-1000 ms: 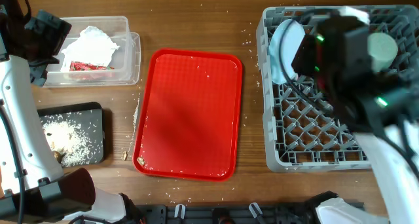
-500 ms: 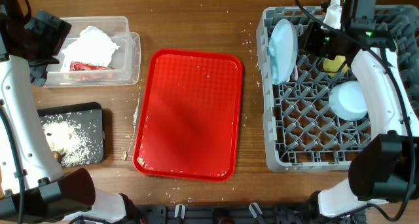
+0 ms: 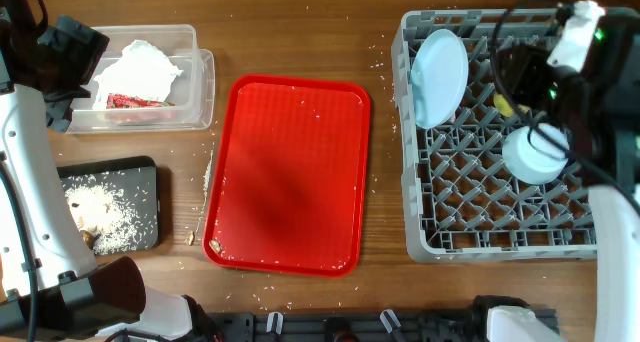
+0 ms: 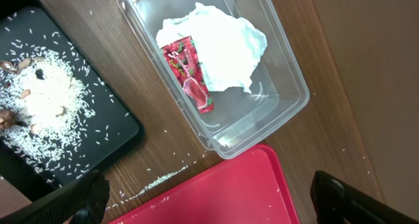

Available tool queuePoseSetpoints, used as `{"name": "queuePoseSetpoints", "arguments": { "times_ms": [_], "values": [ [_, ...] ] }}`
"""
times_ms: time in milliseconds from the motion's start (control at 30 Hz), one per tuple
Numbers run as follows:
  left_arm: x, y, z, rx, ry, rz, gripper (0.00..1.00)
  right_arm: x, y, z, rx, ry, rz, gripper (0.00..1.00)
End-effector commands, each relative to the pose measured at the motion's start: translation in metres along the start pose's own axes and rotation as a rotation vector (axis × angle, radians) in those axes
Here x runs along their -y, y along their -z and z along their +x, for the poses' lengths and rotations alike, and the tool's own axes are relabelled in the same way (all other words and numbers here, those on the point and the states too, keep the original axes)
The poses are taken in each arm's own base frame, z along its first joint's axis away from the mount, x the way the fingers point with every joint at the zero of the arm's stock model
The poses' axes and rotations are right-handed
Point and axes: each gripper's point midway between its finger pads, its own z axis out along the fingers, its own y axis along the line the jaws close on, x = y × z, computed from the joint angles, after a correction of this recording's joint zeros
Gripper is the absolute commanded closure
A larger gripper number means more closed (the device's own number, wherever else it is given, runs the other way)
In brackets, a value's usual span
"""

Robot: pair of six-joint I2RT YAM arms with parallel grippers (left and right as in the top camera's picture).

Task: Sort waste into correct bins and load items into the dishwasher rack
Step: 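Release the plate and lift the right gripper out of the rack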

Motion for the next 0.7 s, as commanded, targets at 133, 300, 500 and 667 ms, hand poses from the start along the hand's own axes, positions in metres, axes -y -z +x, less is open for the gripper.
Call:
{"name": "queuePoseSetpoints", "arguments": {
  "times_ms": [133, 300, 500, 667],
  "values": [
    [-0.002, -0.002, -0.002, 0.007, 0.003, -0.013, 0.00, 0.036, 0.156, 0.044, 0.221, -0.073, 0.249, 0.00],
    [-0.002, -0.002, -0.002, 0.007, 0.003, -0.013, 0.00, 0.036, 0.215, 0.101, 0.278, -0.108, 0.217, 0.00],
    [-0.002, -0.002, -0.002, 0.007, 0.003, -0.013, 0.00, 0.061, 0.283, 0.123, 0.581, -0.266, 0.280, 0.00],
    [-0.002, -0.002, -0.002, 0.007, 0.003, -0.014, 0.00, 0.047, 0.261, 0.120, 0.810, -0.062, 0.150, 0.01]
  ]
}}
